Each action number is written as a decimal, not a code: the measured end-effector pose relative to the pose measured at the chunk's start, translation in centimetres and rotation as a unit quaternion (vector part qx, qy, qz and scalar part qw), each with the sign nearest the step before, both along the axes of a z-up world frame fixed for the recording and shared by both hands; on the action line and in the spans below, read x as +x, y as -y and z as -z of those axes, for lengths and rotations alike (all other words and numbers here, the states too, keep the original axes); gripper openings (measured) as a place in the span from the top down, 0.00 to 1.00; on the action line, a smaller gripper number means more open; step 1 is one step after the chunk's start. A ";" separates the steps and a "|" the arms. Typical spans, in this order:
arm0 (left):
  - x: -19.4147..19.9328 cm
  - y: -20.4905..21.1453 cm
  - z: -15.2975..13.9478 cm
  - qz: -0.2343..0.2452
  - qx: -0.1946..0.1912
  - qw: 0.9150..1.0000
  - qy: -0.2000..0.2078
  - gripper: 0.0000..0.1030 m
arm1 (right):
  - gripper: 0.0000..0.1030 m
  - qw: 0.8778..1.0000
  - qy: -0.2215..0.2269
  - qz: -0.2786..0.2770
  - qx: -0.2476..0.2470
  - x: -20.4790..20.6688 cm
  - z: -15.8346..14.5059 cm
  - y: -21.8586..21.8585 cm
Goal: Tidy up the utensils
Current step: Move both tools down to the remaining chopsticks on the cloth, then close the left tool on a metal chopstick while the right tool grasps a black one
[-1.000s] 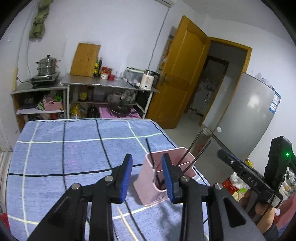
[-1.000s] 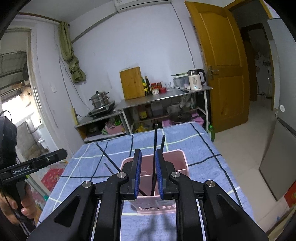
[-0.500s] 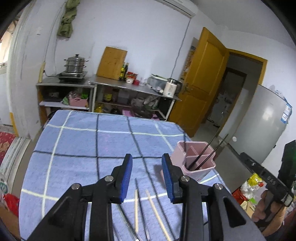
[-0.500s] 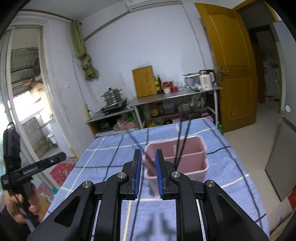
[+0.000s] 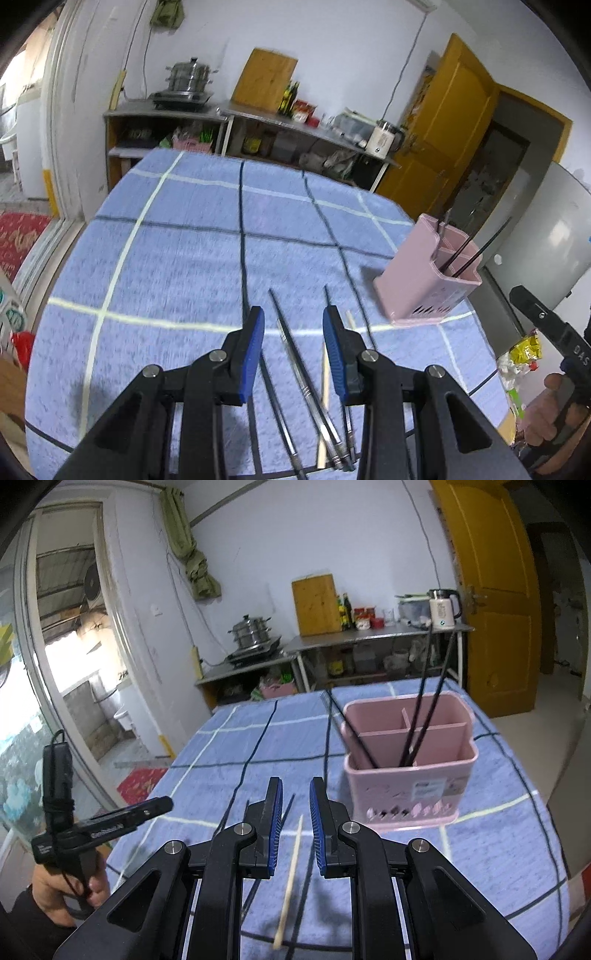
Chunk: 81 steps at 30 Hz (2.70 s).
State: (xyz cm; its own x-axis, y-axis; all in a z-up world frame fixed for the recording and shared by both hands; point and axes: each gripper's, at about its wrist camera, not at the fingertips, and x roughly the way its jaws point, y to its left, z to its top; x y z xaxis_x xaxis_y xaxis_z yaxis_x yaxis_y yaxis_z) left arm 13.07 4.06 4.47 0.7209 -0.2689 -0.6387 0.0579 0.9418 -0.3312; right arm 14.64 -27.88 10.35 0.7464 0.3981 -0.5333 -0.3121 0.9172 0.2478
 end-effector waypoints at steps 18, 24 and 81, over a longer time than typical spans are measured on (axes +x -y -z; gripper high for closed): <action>3.9 0.4 8.4 -0.009 0.009 0.994 -0.105 0.67 | 0.85 0.993 -0.106 -0.051 -0.020 3.4 8.0 -5.6; 4.1 0.8 9.0 -0.006 0.022 0.994 -0.104 0.67 | 0.85 0.987 -0.145 -0.056 -0.033 5.7 10.5 -7.6; 2.8 0.0 1.8 -0.009 0.026 0.999 -0.030 0.94 | 0.94 0.992 -0.118 -0.034 -0.024 7.1 6.3 -6.6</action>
